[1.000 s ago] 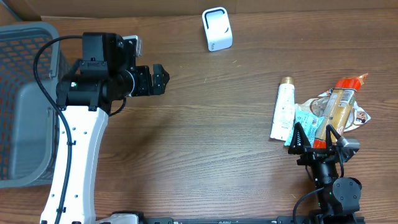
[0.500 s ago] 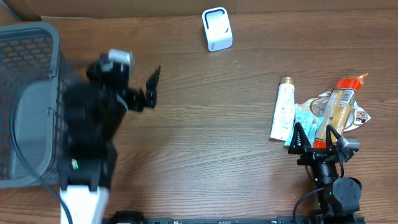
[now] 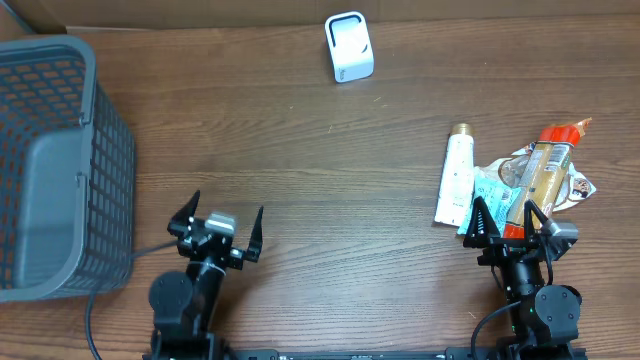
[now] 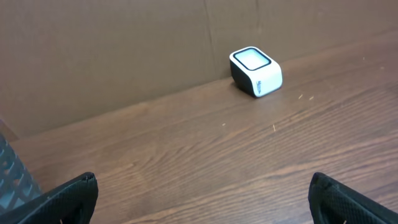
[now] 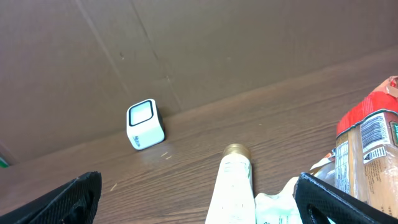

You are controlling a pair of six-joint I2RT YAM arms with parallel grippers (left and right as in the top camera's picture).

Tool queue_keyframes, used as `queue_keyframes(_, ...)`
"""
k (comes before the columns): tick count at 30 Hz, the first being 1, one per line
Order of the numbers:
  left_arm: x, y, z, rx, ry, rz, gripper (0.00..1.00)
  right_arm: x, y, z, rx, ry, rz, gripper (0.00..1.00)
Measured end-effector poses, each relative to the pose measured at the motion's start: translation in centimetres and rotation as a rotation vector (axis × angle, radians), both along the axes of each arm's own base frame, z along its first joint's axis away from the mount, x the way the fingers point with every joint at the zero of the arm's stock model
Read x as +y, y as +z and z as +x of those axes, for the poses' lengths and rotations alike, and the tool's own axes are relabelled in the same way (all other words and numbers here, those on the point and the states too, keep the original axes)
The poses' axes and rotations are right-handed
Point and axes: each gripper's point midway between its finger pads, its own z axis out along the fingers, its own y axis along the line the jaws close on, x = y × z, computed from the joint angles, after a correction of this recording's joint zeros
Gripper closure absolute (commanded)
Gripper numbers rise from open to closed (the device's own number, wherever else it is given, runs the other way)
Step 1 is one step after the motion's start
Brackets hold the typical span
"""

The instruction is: Scan the item barcode

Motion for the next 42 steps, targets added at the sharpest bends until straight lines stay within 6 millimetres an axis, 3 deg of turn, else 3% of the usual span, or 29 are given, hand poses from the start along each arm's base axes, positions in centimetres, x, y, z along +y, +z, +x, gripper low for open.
queue_keyframes(7,0.0,-2.5,-1.4,0.003,-0.003,0.023,0.00,0.0,0.0,0.0,0.000,0.000,0.000,0.00)
queue_keyframes(42,0.0,-1.9,-1.5,-0.025,-0.004,0.023,0.00,0.0,0.0,0.0,0.000,0.000,0.000,0.00)
